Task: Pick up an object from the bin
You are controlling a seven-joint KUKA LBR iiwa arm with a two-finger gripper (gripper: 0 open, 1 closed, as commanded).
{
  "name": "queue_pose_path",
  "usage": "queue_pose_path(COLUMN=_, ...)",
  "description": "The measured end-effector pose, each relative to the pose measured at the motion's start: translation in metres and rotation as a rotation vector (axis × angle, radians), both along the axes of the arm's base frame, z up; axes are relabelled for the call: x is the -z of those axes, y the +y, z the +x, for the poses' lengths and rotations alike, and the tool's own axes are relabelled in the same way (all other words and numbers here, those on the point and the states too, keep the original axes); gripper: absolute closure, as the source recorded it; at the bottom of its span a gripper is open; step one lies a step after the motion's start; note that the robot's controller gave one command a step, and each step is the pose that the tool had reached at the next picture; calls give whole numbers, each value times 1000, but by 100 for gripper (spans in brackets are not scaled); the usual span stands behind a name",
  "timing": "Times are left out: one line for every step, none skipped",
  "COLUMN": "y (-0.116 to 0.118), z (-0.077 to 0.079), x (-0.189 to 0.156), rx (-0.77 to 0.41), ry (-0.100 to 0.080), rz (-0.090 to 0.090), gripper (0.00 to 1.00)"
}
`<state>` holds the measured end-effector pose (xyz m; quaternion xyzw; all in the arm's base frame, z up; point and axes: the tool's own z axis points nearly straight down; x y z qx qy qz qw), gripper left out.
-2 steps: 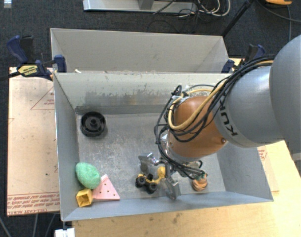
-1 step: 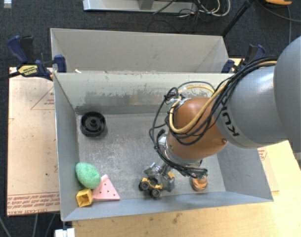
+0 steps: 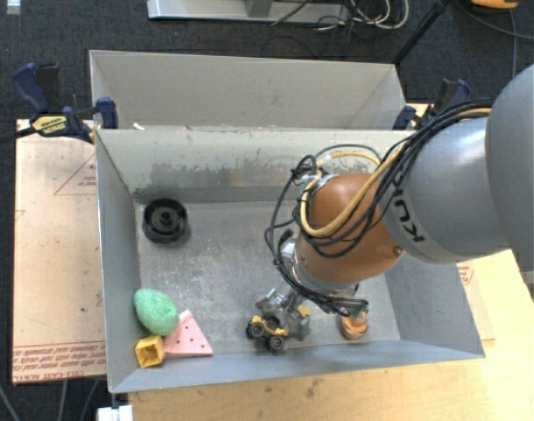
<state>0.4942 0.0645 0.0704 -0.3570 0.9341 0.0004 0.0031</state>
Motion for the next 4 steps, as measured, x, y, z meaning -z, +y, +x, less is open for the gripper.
queue_pose_path(y=0, z=-1, x=-4, rx=0, ry=5, rz=-1, gripper=100)
queue_pose_path(y=0, z=-4, x=-26, rx=-1, ry=13, rz=-2, gripper=100)
queue_pose_path(y=0, z=-3, x=-48, rx=0, ry=11, rz=-2, gripper=100)
queue_pose_path(y=0, z=-2, x=-68, rx=1, ry=5, rz=-1, gripper=100)
